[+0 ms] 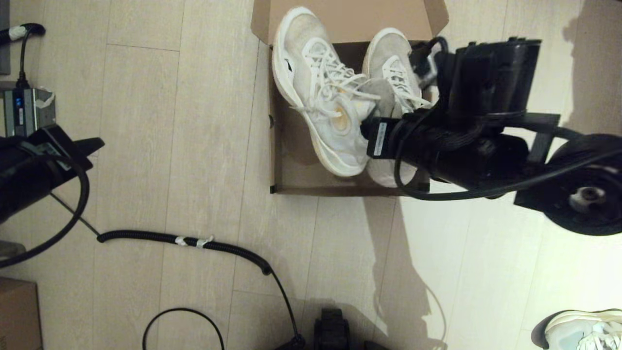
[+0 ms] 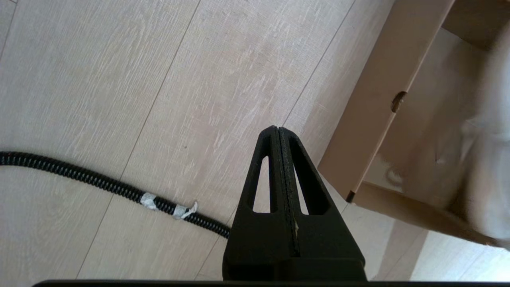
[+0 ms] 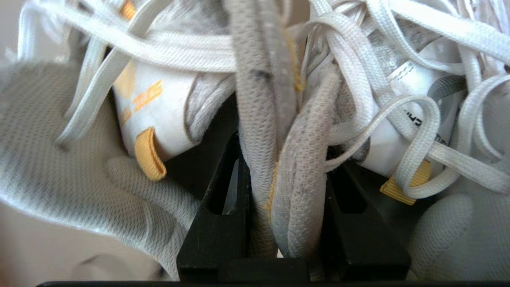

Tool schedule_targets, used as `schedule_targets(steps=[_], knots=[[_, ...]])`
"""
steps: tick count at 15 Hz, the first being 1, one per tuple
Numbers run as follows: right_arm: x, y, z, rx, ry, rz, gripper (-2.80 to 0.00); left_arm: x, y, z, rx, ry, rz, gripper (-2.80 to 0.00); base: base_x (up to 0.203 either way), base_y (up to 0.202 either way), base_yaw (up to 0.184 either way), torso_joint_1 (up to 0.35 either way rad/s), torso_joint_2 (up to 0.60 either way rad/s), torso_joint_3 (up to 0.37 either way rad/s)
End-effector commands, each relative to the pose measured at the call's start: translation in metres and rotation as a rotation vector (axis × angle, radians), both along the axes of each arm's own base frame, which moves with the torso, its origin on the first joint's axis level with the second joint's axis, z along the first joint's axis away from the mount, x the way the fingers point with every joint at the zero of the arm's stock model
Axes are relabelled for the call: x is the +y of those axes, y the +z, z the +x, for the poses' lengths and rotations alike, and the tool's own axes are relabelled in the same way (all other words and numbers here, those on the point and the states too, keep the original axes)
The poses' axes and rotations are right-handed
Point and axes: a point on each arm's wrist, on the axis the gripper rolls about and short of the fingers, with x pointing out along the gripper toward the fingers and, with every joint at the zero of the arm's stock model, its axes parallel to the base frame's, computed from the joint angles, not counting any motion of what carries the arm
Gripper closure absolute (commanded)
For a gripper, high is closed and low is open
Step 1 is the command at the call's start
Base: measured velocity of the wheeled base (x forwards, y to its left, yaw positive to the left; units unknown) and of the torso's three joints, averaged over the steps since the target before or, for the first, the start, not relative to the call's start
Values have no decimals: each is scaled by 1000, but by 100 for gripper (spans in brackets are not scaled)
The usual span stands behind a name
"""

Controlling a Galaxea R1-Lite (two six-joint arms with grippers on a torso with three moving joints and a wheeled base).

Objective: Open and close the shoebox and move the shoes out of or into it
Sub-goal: Put the shoes out of the shoe box

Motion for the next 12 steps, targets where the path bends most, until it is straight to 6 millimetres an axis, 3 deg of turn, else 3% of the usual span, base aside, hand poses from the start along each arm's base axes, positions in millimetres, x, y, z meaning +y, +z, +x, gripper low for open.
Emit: schedule_targets(steps=[1,3,6,12], knots=[[-20,31,-28,-22,21,64,0,0,2,-5,-15,-1,-4,0,0,0,0,0,0,0],[-42,42,-32,-30,-27,88,0,0,5,-10,-29,-2,-5,0,0,0,0,0,0,0],[-95,56,-23,-74,-198,44,0,1,4,-15,-21,-7,-5,0,0,0,0,0,0,0],[-176,50,-2,-80,-440,-160,0,-1,-2,-16,-4,-50,-4,0,0,0,0,0,0,0]])
